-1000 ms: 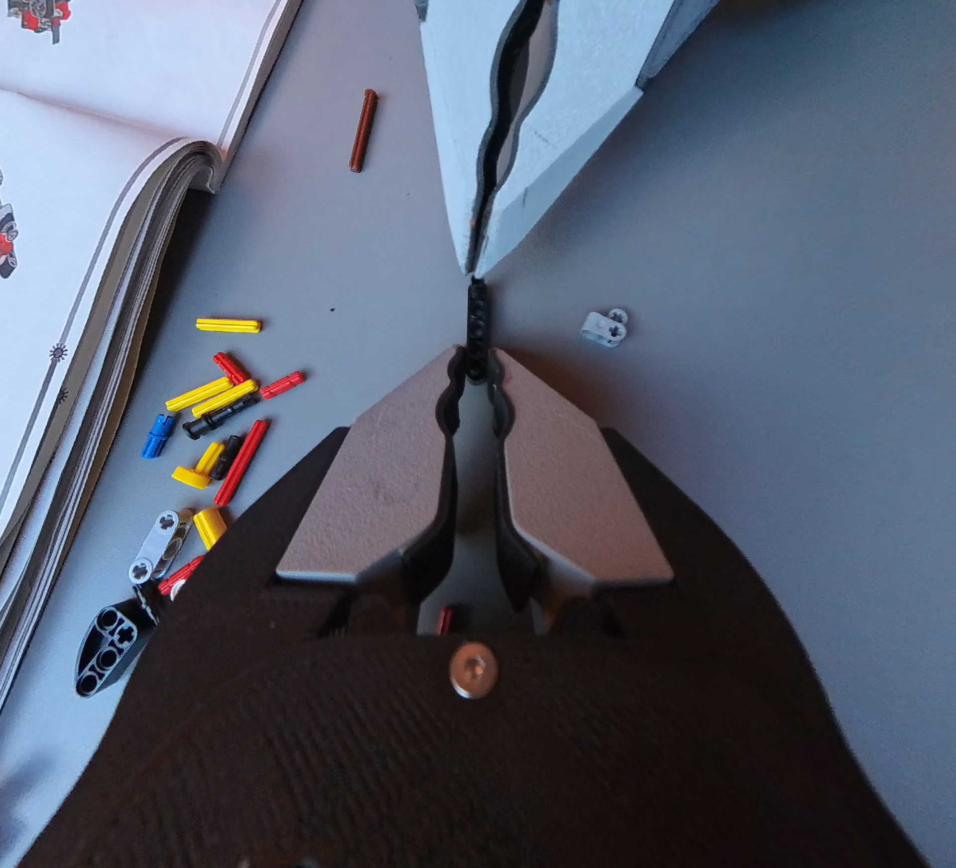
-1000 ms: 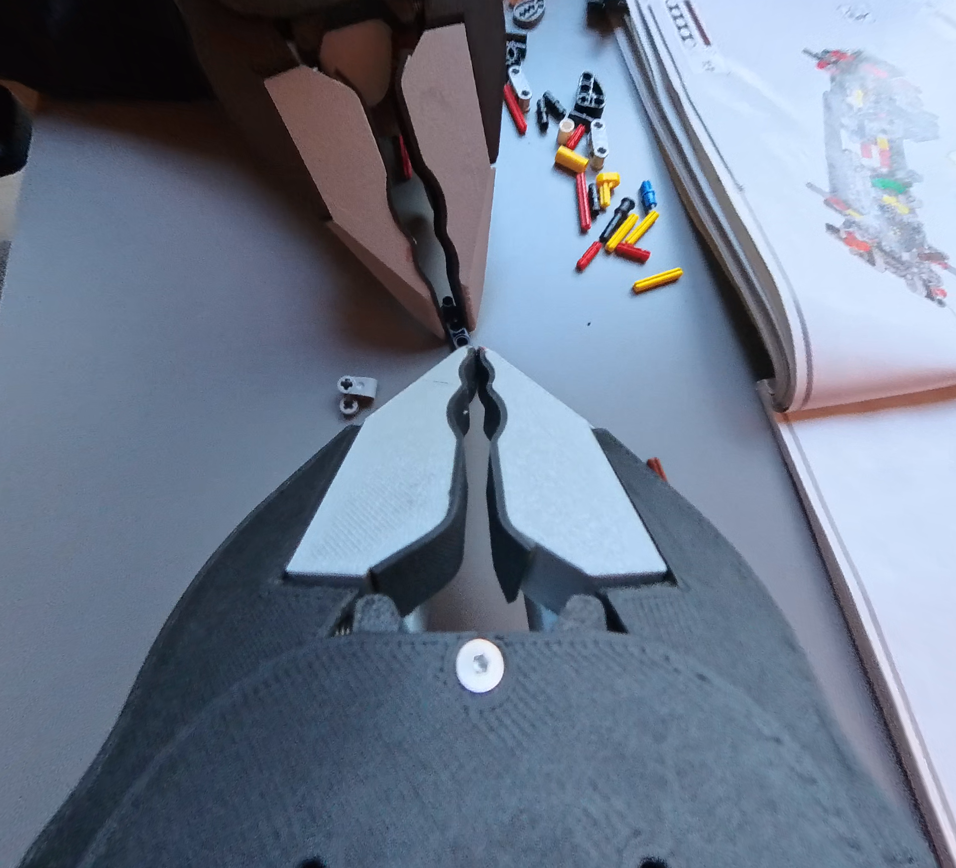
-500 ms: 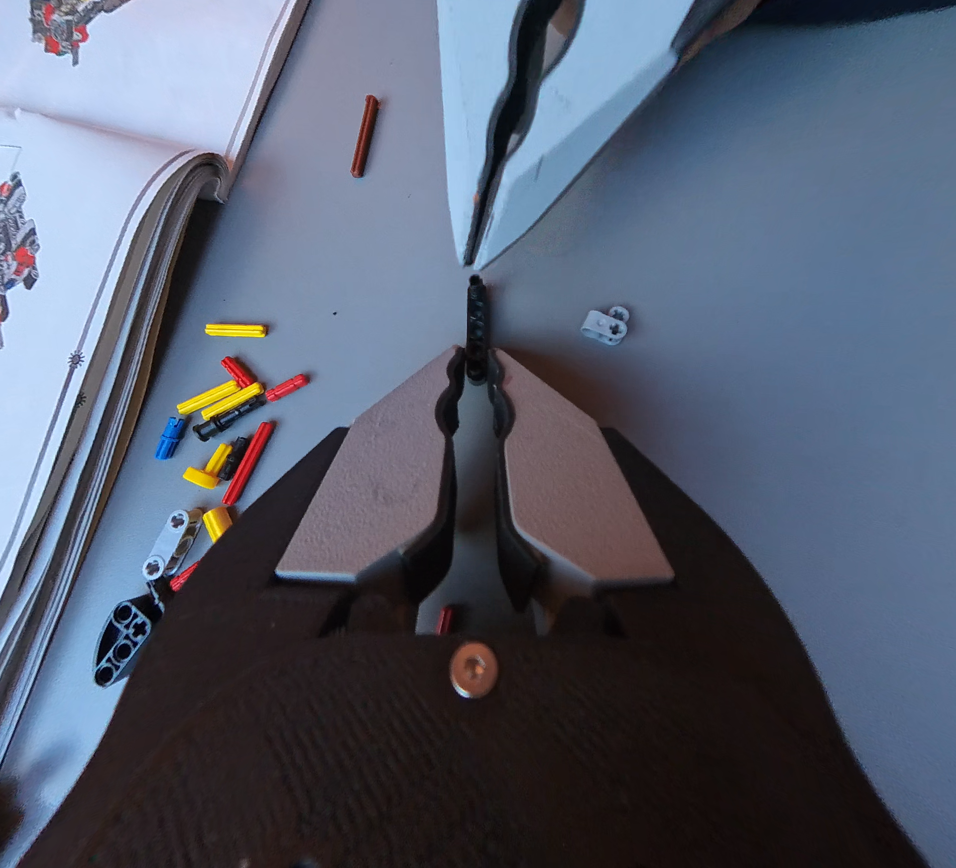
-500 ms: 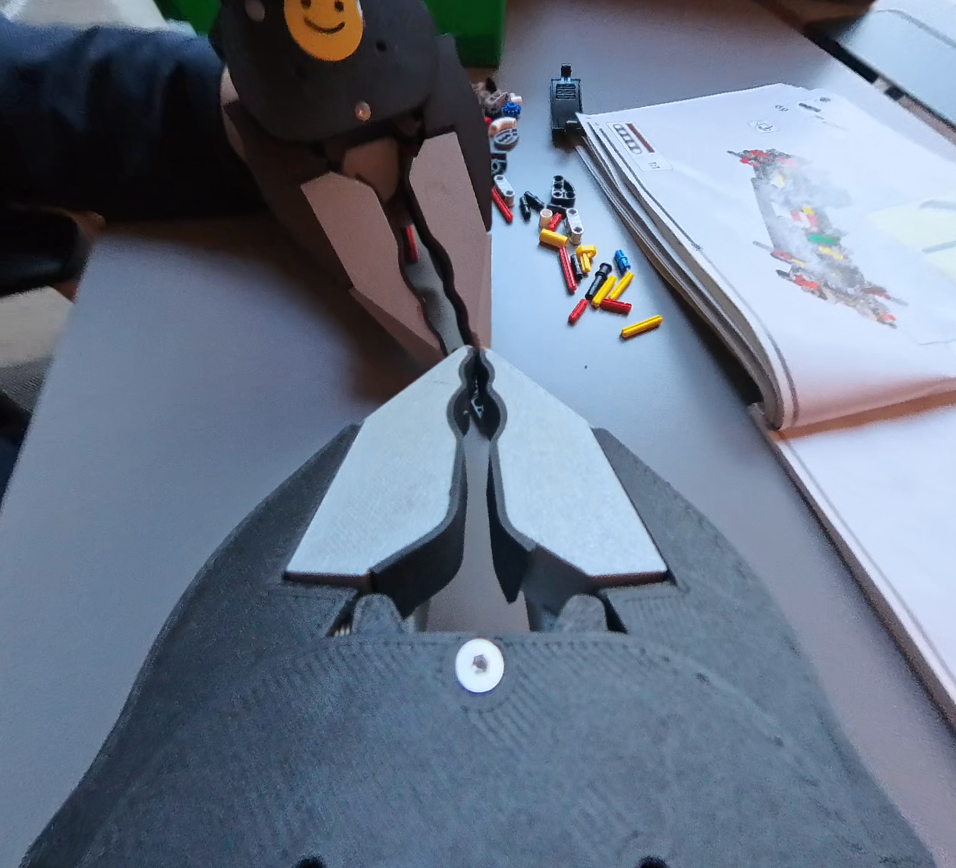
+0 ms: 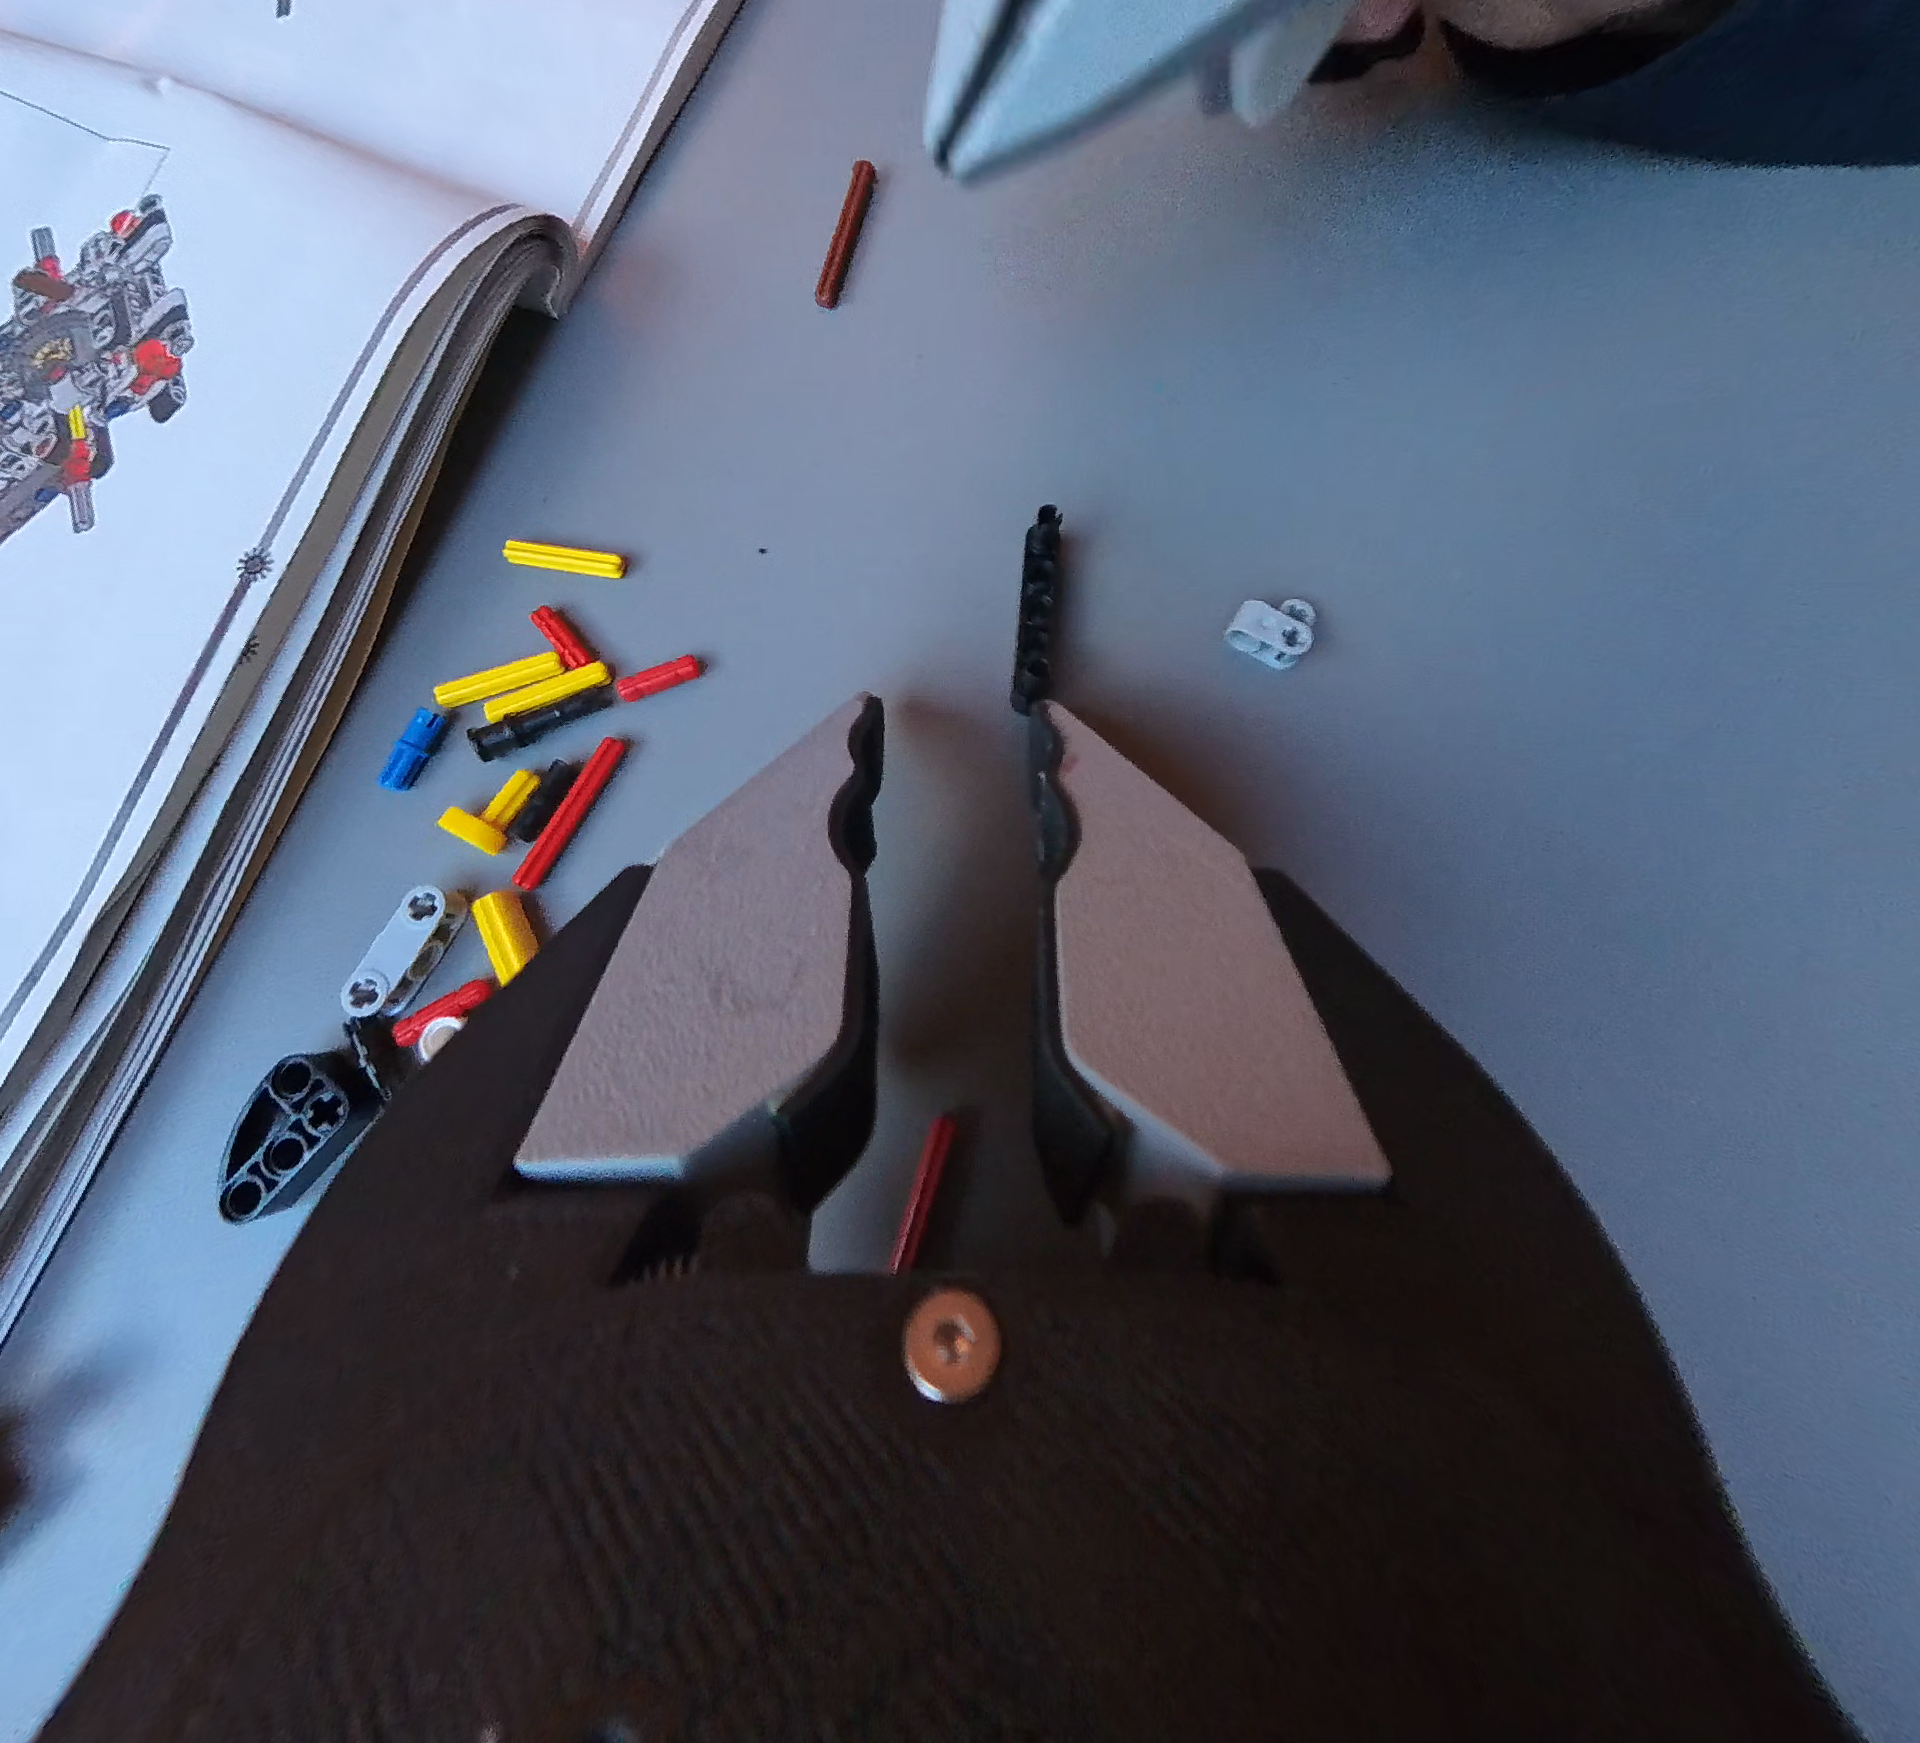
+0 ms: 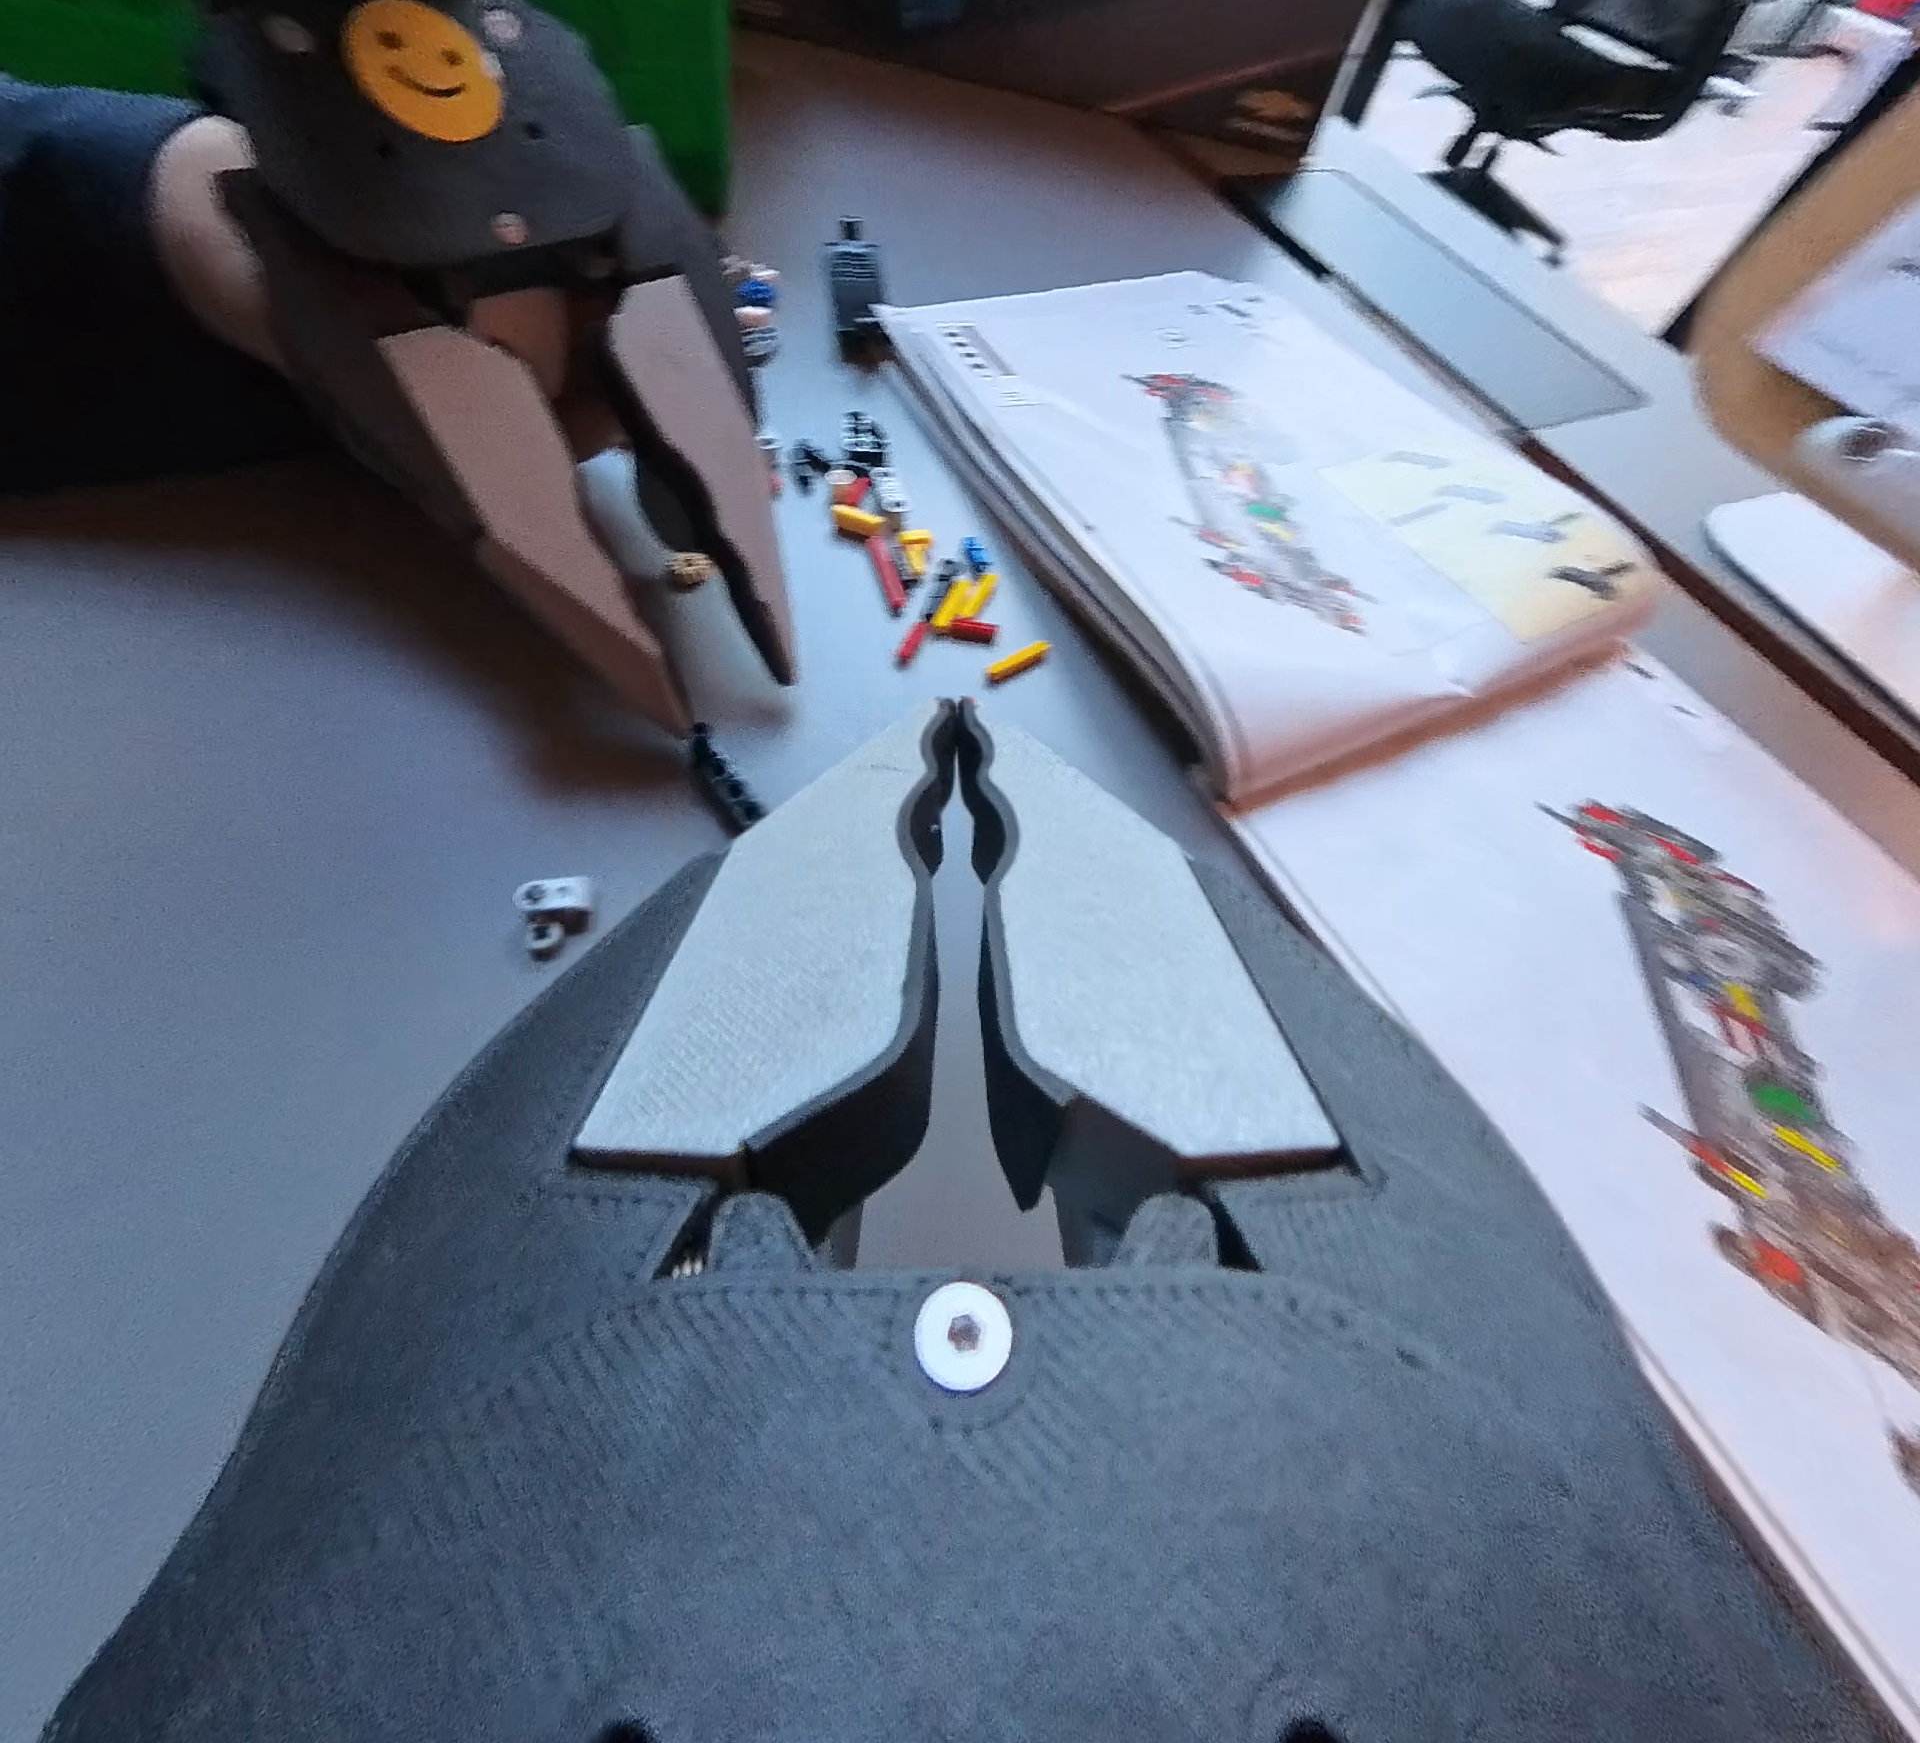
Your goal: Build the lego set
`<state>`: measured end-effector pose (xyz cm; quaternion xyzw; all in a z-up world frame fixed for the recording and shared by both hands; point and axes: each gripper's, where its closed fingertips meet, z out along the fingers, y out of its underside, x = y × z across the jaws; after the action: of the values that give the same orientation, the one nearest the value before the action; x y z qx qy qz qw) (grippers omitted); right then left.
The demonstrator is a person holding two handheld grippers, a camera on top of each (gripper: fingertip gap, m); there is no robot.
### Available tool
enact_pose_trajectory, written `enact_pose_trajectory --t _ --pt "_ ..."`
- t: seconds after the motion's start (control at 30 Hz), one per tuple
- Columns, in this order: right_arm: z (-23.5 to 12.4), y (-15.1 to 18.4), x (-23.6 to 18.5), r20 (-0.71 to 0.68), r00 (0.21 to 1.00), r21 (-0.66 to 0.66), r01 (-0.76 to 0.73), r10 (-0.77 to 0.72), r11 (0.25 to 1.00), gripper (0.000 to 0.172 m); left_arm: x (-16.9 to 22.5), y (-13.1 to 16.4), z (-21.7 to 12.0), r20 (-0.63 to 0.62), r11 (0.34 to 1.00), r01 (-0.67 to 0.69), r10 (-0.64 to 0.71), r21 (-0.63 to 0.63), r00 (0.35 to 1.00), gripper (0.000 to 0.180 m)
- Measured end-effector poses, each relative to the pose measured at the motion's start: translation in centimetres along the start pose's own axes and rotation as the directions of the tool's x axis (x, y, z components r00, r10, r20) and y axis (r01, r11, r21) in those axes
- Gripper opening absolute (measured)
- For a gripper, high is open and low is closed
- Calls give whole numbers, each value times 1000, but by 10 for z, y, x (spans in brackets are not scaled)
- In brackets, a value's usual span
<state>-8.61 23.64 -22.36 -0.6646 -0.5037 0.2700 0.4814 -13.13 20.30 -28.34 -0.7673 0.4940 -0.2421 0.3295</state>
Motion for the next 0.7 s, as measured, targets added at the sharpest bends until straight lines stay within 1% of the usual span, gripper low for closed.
enact_pose_trajectory --t 0.1,0.17,0.3,0.43,0.53,0.7 --pt "-13 -2 26 -103 994 9 -46 46 999 0 2 3 3 -3 1000 -10 10 -26 1000 26" --pt "-17 1 37 -127 990 9 -64 64 998 0 5 3 5 -4 999 -29 28 -35 1000 25" --pt "-19 15 47 -137 984 -78 -123 112 989 3 12 -1 10 -18 998 -45 44 -36 999 25" --pt "-18 15 41 -136 990 -157 -69 48 985 9 9 -2 11 -2 999 -32 32 -36 999 18" --pt "-10 24 36 -131 991 -225 -31 2 974 10 9 -3 12 2 999 -36 36 -38 999 7" --pt "-3 40 36 -132 990 -302 6 -49 953 10 10 -3 12 6 998 -43 43 -38 999 6"
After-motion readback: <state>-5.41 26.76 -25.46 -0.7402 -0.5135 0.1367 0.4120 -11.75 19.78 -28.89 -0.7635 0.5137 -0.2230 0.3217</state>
